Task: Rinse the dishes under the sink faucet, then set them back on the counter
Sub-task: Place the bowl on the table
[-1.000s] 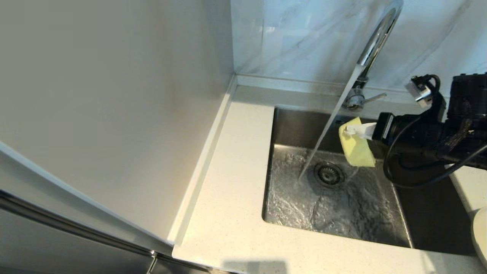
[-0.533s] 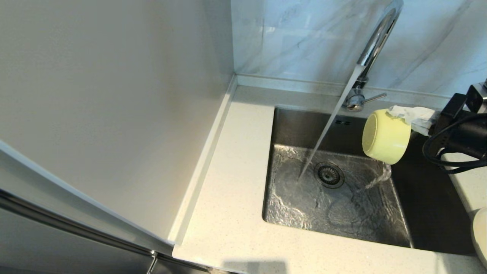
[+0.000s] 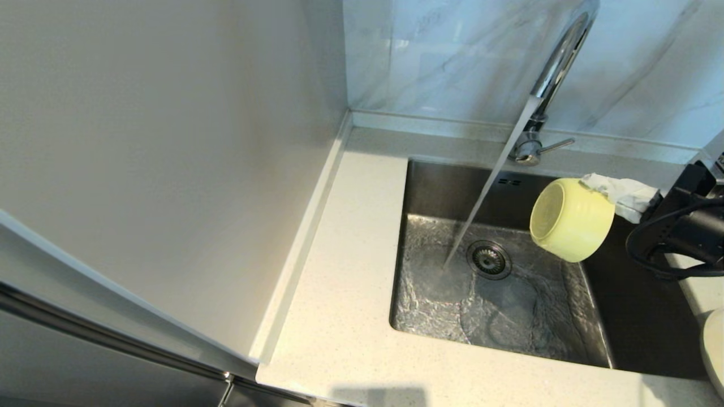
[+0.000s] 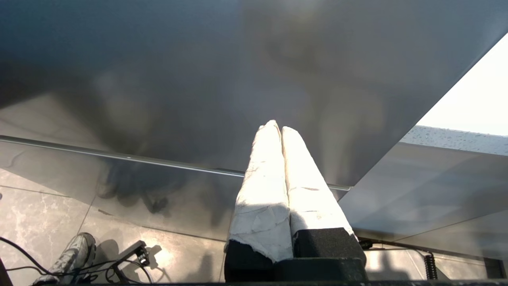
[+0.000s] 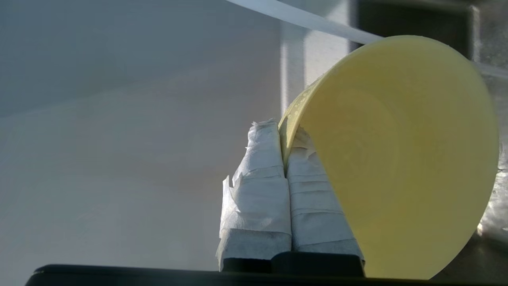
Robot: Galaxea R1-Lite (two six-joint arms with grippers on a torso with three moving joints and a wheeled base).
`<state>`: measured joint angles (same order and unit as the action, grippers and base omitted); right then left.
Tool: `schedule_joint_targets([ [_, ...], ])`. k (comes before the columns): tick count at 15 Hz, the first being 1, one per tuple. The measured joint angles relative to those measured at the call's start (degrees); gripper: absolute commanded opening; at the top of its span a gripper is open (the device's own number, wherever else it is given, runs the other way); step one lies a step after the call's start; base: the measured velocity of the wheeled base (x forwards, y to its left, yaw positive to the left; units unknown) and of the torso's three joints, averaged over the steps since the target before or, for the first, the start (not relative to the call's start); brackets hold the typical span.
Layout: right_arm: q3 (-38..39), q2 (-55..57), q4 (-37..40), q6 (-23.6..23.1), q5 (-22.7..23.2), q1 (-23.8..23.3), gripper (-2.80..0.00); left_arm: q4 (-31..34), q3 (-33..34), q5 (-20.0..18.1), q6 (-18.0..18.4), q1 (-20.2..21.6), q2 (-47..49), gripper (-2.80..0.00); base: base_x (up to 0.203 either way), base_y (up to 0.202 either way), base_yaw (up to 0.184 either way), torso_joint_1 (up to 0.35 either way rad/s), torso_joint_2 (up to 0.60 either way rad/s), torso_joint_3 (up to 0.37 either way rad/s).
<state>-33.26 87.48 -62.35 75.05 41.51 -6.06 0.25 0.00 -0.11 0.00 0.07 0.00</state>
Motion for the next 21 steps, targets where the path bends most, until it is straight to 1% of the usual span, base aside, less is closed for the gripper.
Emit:
schedule_joint_targets([
  [2,1.57,0.52,-2.67,-0.94,-0.13,0.0,-2.8,0.02,0.0,0.0,0.0,0.0,0.0,-2.8,0.0,0.0,0.0,0.0,0.0,0.0],
  [4,0.82,-1.61,-2.41,-1.0,-0.01,0.0,-2.8,0.01,0.0,0.0,0.02,0.0,0.0,-2.8,0.0,0.0,0.0,0.0,0.0,0.0],
  [5,-0.35,-3.68,-1.13,-1.0,0.22,0.0,-2.8,0.02,0.0,0.0,0.0,0.0,0.0,-2.8,0.0,0.0,0.0,0.0,0.0,0.0],
  [8,-3.36,-9.04,6.04,-1.84,0.57,0.0,-2.8,0.02,0.0,-0.05,0.02,0.0,0.0,-2.8,0.0,0.0,0.0,0.0,0.0,0.0],
  [10,-1.19,-7.98,6.48,-5.04,0.31,0.0,-2.8,0.02,0.0,0.0,0.0,0.0,0.0,-2.8,0.0,0.0,0.0,0.0,0.0,0.0],
  [12,1.22,-4.19,6.81,-9.08,-1.77,0.0,-2.8,0.02,0.0,0.0,0.0,0.0,0.0,-2.8,0.0,0.0,0.0,0.0,0.0,0.0],
  [14,1.6,-2.28,7.85,-10.29,-3.12,0.0,-2.8,-0.01,0.0,0.0,0.0,0.0,0.0,-2.8,0.0,0.0,0.0,0.0,0.0,0.0],
  [15,0.57,-3.01,9.8,-10.4,-3.21,0.0,-2.8,0.02,0.0,0.0,0.0,0.0,0.0,-2.8,0.0,0.0,0.0,0.0,0.0,0.0],
  [17,-4.57,-7.7,17.11,-10.4,-3.15,0.05,-2.8,0.02,0.0,0.0,0.0,0.0,0.0,-2.8,0.0,0.0,0.0,0.0,0.0,0.0],
  [19,-12.37,-12.33,28.28,-10.44,-3.85,0.09,-2.8,0.02,0.0,0.01,0.0,0.0,0.0,-2.8,0.0,0.0,0.0,0.0,0.0,0.0],
  [20,-15.21,-13.59,34.68,-10.86,-5.69,0.09,-2.8,0.0,0.0,0.0,0.02,0.0,0.0,-2.8,0.0,0.0,0.0,0.0,0.0,0.0],
  [21,-17.44,-13.86,41.12,-12.37,-8.79,0.11,-2.8,0.02,0.0,0.0,0.0,0.0,0.0,-2.8,0.0,0.0,0.0,0.0,0.0,0.0],
])
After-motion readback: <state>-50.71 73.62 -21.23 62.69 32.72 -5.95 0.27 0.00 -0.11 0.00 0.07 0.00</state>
